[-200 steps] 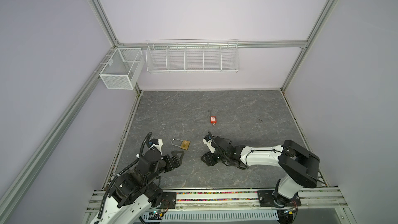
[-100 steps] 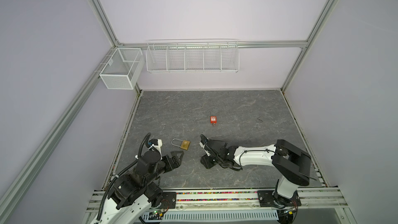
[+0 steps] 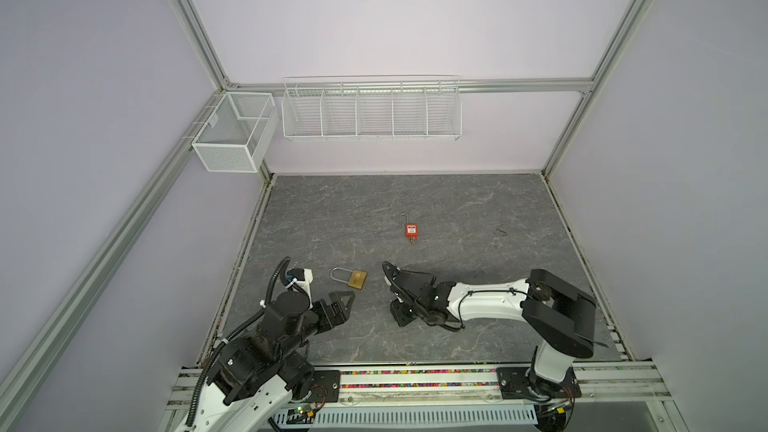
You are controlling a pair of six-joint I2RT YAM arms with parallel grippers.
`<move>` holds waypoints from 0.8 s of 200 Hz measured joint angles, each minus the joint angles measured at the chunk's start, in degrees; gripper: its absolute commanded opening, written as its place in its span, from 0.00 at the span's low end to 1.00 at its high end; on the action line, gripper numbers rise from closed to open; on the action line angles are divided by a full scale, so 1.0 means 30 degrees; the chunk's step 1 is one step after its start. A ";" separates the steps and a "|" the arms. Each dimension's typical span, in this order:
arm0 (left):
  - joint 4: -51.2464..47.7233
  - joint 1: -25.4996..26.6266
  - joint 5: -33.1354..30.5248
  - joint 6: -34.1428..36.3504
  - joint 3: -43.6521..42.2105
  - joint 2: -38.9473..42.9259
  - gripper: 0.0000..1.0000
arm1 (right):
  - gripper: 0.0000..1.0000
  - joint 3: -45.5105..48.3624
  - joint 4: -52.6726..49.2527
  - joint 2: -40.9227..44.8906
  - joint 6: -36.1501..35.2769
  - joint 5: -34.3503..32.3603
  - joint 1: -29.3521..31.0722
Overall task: Unlock with the key
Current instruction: 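Lower the right gripper onto the silver key and close on it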
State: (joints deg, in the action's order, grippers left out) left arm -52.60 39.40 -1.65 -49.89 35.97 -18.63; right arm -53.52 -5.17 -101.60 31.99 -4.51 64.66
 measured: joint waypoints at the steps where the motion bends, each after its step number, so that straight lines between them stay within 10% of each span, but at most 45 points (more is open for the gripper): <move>1: 0.0007 0.0000 0.0000 0.0007 0.0000 0.0000 0.99 | 0.25 0.0000 -0.0007 0.0000 -0.0007 0.0000 0.0000; 160: 0.2382 0.0000 0.0583 -0.0226 -0.1647 -0.0335 0.99 | 0.07 -0.0051 -0.0488 0.0153 -0.0189 0.0087 0.0036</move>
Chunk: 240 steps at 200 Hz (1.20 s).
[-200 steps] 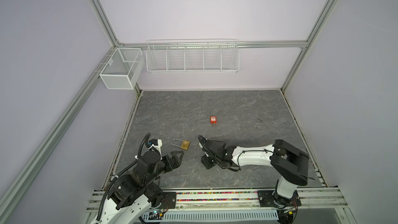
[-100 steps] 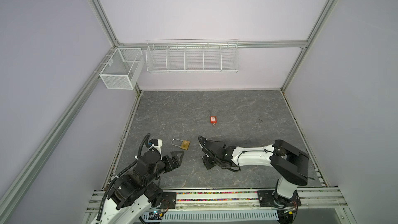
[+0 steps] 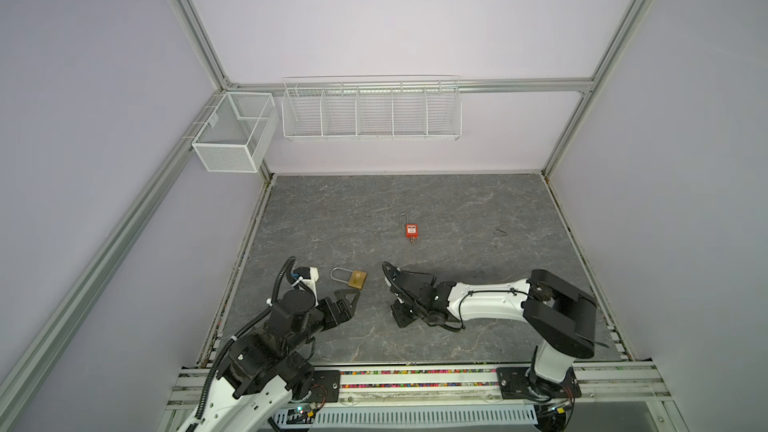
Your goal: Unlock with the key
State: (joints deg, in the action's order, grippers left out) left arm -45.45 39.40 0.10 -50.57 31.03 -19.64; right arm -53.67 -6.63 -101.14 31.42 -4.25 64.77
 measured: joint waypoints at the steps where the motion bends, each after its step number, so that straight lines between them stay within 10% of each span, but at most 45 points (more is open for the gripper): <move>1: 0.0036 0.0000 0.0007 0.0000 -0.0036 -0.0007 0.99 | 0.07 0.0000 -0.0015 0.0022 -0.0007 0.0000 0.0000; 59: 0.2463 0.0000 0.0590 -0.0233 -0.1974 -0.1049 0.99 | 0.07 0.0430 -0.0087 0.1763 -0.0459 -0.0175 0.0000; 105: 0.2244 0.0000 0.0364 -0.0189 -0.1719 -0.1348 0.99 | 0.36 0.0641 0.0007 0.2164 -0.1071 0.0109 0.0364; 240: -0.2076 0.0000 -0.2630 -0.1005 0.1443 -0.0372 0.99 | 0.32 -0.1158 -0.3060 -0.0379 -0.2943 -0.4809 0.2477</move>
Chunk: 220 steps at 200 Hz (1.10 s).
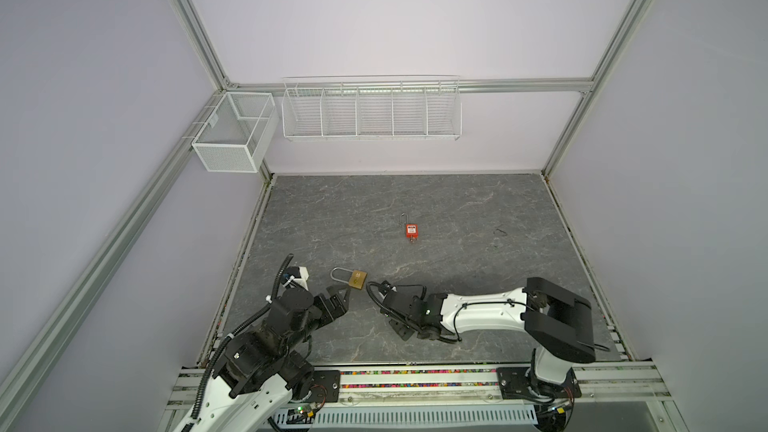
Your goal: Unlock with the key
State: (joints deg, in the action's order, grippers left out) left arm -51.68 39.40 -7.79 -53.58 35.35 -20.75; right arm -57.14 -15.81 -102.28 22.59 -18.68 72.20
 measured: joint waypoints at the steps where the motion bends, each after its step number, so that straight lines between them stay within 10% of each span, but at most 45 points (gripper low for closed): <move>1: -0.0015 0.0000 0.0000 0.0000 0.0000 0.0007 0.99 | 0.32 -0.0007 0.0000 -0.0015 0.0000 0.0000 0.0000; 220: -0.0015 0.0000 -0.0415 -0.0481 -0.0168 0.0372 0.99 | 0.07 -0.1290 -0.0248 -0.1231 -0.2069 -0.0867 0.0044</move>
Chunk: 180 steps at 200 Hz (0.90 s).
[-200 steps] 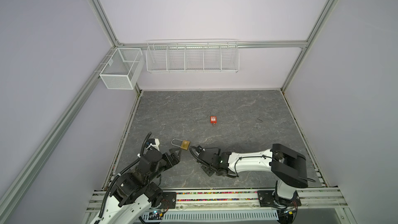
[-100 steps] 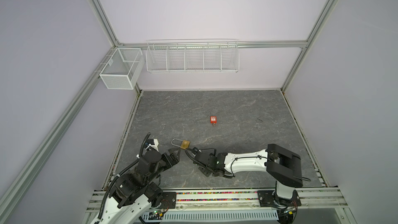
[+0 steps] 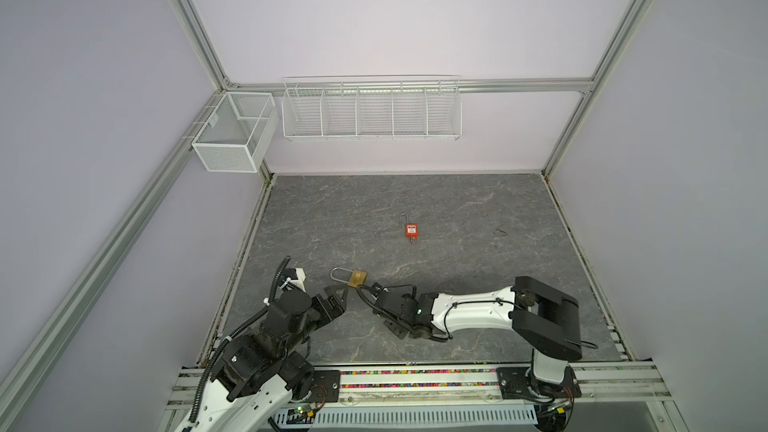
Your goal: Unlock with the key
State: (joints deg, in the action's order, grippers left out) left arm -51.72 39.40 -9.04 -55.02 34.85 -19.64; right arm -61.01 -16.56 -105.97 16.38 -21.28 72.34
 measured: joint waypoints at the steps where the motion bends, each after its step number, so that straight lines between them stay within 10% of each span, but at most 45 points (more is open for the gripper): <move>1: 0.0007 0.0000 0.0007 -0.0007 -0.0015 0.0000 0.99 | 0.07 0.0000 0.0000 0.0000 0.0000 0.0007 -0.0007; 103: 0.6783 0.0000 0.2535 -0.2346 -0.4816 -0.1151 0.99 | 0.07 0.1341 -0.0226 0.4262 -0.0532 0.4444 -0.2892; 180: 1.6589 0.0138 0.2929 -1.1176 -0.8408 -0.2484 0.85 | 0.07 0.0561 -0.2091 0.5013 -0.1064 0.5544 -0.3985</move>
State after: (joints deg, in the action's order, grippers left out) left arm -1.96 39.81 -0.25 -88.55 9.63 -27.09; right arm -59.33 -22.83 -90.94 13.19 -4.64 60.38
